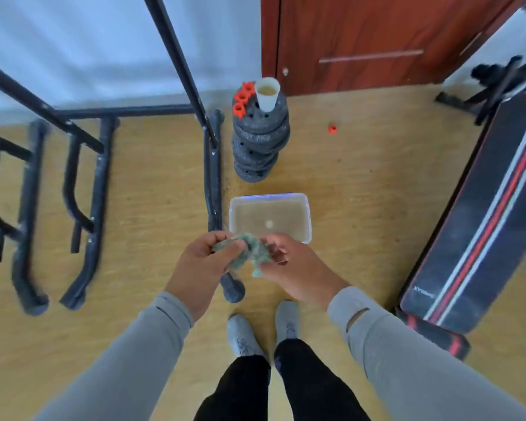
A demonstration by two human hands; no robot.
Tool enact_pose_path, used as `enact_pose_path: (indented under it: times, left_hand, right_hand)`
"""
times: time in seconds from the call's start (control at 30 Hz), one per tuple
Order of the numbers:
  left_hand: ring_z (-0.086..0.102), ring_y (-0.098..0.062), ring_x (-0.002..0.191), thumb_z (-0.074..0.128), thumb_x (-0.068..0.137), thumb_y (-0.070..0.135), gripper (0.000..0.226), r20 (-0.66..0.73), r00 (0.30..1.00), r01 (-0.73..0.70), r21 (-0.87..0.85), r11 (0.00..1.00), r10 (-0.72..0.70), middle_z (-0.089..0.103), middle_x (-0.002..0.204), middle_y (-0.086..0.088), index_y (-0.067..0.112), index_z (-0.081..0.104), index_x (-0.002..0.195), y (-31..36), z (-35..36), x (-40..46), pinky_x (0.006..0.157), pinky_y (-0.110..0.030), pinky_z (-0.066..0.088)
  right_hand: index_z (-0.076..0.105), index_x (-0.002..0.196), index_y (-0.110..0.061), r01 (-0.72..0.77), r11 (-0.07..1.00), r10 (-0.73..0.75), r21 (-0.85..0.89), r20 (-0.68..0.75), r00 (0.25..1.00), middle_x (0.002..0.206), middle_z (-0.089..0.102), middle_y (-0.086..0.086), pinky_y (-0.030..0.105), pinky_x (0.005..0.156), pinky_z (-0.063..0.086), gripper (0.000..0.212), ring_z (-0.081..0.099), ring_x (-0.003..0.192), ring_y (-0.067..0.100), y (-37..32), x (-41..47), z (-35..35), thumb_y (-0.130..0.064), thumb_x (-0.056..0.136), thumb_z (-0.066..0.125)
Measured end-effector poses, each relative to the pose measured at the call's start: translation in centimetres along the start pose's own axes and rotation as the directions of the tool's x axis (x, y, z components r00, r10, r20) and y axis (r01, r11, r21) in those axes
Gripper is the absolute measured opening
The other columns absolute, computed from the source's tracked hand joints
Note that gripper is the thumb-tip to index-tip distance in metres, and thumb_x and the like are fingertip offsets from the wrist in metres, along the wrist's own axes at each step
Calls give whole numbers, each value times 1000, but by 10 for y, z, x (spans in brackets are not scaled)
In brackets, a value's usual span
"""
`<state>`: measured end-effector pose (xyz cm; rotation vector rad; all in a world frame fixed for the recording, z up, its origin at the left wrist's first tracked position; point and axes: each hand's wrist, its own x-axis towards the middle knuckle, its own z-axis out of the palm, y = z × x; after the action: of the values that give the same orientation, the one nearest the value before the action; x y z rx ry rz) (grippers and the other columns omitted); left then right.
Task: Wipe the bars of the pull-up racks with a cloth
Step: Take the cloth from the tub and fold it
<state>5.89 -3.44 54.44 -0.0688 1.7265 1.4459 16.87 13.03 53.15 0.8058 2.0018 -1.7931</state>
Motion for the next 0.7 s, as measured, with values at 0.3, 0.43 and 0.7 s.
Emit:
enact_pose_path:
  times: [0.3, 0.43, 0.7]
  left_hand:
    - [68, -25, 98, 75, 85, 0, 38, -139, 963, -258, -240, 936, 230, 72, 112, -19, 5, 61, 120, 122, 12, -185, 87, -35, 58]
    - [71, -26, 93, 70, 89, 1, 26, -278, 916, -351, -205, 914, 289, 75, 108, -19, 2, 61, 113, 128, 19, -237, 81, -33, 60]
    - [72, -25, 85, 78, 84, 4, 29, -569, 737, -485, -69, 872, 365, 77, 94, -14, 6, 62, 109, 120, 6, -316, 84, -37, 62]
  right_hand:
    - [64, 67, -28, 238, 970, -237, -46, 19, 971, 61, 54, -18, 23, 66, 43, 38, 49, 61, 2, -151, -158, 3, -25, 104, 57]
    - [69, 97, -18, 289, 957, -289, 8, 71, 955, 87, 70, -1, 44, 87, 55, 14, 67, 84, 15, -177, -191, 10, -25, 100, 57]
    - [77, 96, -26, 446, 894, -448, 46, 102, 888, 92, 77, -4, 39, 83, 60, 13, 73, 89, 14, -197, -218, 57, -27, 99, 65]
